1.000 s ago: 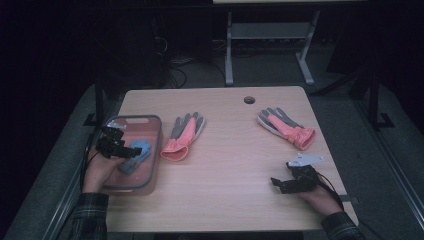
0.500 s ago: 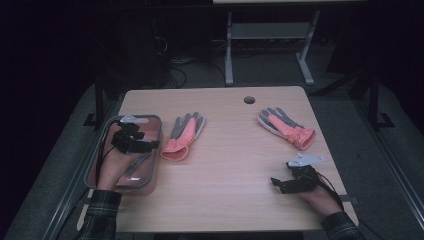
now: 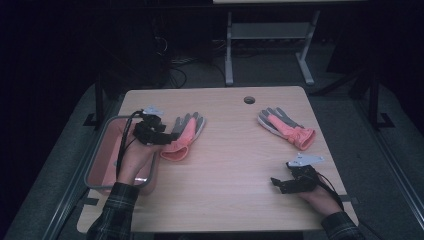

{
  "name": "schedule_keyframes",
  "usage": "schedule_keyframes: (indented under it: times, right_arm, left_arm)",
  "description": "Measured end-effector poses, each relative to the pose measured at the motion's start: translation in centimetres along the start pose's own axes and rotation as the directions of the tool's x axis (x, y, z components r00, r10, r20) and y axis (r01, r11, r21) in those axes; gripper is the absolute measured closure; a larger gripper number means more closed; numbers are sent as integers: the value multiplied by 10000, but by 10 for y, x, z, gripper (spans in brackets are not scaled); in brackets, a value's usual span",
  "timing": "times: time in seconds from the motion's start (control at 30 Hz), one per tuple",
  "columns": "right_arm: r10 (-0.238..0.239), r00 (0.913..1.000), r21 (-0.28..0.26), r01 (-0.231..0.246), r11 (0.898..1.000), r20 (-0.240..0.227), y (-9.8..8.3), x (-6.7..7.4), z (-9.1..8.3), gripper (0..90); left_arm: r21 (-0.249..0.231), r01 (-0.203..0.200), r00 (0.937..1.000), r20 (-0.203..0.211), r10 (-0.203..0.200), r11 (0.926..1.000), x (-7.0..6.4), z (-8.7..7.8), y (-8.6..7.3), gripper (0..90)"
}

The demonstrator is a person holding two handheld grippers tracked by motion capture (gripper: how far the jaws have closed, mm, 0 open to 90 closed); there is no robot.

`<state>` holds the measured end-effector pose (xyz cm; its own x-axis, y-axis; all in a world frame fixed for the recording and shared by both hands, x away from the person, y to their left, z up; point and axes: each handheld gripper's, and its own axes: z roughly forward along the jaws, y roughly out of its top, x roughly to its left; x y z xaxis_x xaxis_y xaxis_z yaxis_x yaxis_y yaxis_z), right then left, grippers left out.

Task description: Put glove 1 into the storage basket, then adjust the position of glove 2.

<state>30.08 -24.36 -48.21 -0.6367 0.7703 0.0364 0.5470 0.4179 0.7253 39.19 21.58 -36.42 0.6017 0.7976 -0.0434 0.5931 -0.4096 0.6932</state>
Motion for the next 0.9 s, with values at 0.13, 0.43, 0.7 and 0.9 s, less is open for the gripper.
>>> schedule_keyframes:
  times: [0.13,0.43,0.7,0.9]
  right_arm:
    - [-5,10000,-1,5,10000,1,0,0,0,144]
    - [0,10000,-1,0,10000,7,0,0,0,144]
    - [40,10000,26,-40,10000,-7,0,0,0,143]
    - [34,10000,24,-34,10000,-11,0,0,0,143]
  left_arm:
    - [173,-168,9998,53,167,9997,-11,14,9,369]
    - [649,-327,9987,-358,351,9974,-28,50,24,427]
    - [1482,-169,9929,-1136,340,9888,-33,87,25,494]
    - [1802,-7,9856,-1663,312,9836,-28,100,23,629]
